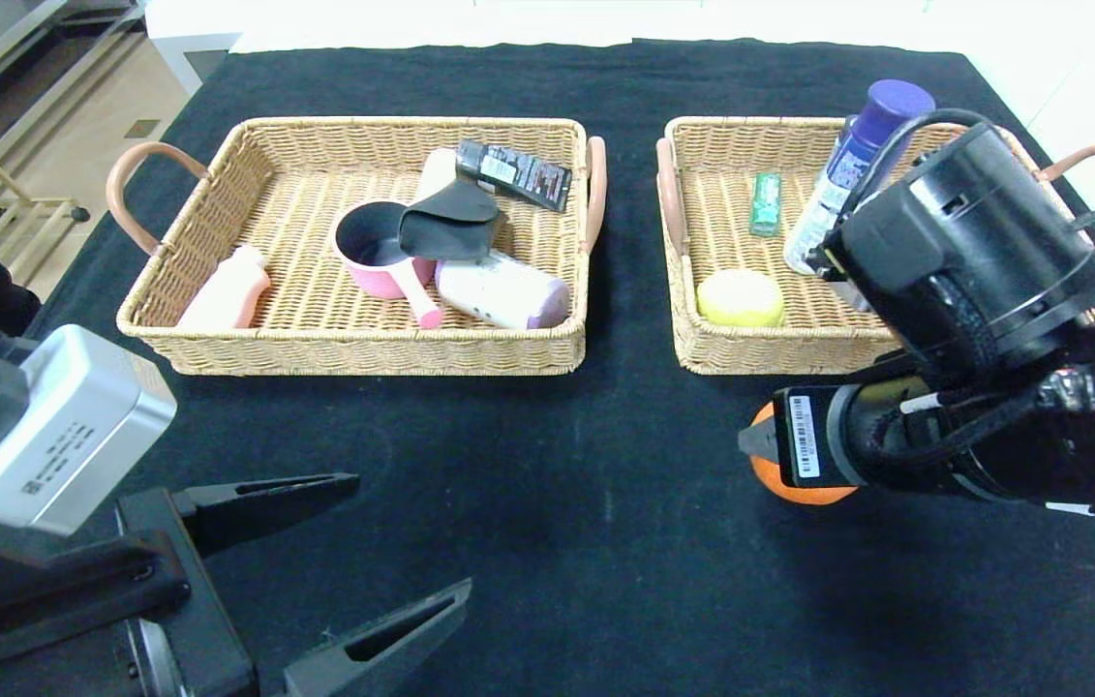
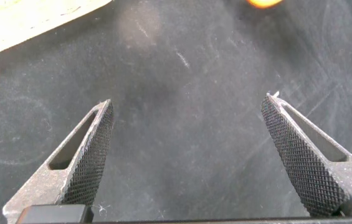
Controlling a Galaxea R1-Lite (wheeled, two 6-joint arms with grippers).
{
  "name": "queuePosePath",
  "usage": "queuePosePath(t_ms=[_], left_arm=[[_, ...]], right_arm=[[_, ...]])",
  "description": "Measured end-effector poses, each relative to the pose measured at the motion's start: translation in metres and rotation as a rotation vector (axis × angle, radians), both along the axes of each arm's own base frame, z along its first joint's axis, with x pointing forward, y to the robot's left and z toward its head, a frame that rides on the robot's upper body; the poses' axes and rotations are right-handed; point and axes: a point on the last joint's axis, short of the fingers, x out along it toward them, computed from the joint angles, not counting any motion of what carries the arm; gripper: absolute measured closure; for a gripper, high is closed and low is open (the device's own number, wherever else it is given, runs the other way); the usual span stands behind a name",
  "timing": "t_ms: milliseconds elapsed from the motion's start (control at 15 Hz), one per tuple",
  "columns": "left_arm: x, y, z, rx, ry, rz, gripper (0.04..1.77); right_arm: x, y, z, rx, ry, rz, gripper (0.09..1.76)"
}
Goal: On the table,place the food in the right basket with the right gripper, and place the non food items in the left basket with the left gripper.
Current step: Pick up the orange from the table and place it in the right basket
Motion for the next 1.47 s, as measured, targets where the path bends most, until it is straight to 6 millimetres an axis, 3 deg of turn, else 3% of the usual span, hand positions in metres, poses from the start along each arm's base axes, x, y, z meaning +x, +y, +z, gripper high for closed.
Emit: queuePosePath(t_ms=[533,1000,1467], left_arm=[[0.0,0.0,-0.001,0.003,0.002,-0.001,0.09],[0.001,-0.001,-0.003,0.008,0.011,-0.016,0.09],[0.002,-0.003,-0.006,0.019,0.022,-0.018,0.09]], right_arm=[[0.001,-0.021,0.029,-0.017,-0.115,-0.027,0.64],[0.034,-0.046,0.052,0.038,-0.258,-0.149,0.64],[0.058,-0.069,0.053,0.047,-0.322,-0.247,0.64]])
